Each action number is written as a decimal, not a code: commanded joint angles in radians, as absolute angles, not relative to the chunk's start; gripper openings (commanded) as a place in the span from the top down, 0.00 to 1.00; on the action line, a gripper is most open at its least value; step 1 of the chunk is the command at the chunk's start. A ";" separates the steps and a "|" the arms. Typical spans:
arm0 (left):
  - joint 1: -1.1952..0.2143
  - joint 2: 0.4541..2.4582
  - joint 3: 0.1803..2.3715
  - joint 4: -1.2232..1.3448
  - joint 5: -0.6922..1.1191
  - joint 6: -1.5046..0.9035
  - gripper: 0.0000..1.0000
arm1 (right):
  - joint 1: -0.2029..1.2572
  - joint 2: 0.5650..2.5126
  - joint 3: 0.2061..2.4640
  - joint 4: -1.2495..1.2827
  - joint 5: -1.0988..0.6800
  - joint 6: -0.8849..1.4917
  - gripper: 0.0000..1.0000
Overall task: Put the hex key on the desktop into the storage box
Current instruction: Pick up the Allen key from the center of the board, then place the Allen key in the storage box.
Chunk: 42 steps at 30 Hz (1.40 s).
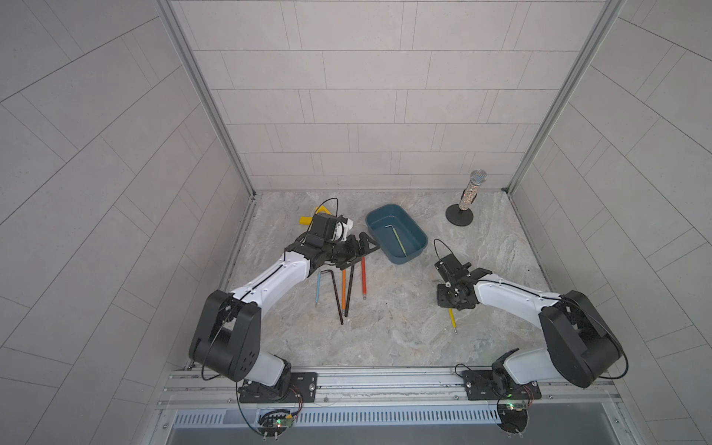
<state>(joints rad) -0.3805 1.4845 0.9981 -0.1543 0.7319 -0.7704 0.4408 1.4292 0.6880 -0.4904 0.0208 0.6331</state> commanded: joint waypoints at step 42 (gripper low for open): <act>-0.435 1.577 1.230 -0.186 0.780 -0.782 0.01 | 0.454 1.187 1.063 -0.714 0.050 0.560 1.00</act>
